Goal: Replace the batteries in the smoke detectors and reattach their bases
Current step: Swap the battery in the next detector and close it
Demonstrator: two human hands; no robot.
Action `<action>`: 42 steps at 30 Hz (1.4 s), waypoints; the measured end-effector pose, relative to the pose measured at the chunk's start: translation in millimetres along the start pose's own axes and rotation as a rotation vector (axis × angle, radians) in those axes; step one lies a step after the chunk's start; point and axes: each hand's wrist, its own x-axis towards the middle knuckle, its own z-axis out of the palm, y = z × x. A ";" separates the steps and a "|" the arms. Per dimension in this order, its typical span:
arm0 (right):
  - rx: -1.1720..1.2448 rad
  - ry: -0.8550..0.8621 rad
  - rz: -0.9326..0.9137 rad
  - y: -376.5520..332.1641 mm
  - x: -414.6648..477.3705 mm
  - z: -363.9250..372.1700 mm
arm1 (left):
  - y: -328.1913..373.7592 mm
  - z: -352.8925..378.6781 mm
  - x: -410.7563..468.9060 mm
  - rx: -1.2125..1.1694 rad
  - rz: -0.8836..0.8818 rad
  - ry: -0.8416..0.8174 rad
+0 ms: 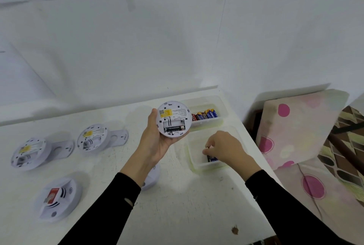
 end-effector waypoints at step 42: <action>1.016 0.216 -0.377 -30.7 -6.8 -8.7 | -1.6 2.3 -18.9 -0.010 -0.049 -0.155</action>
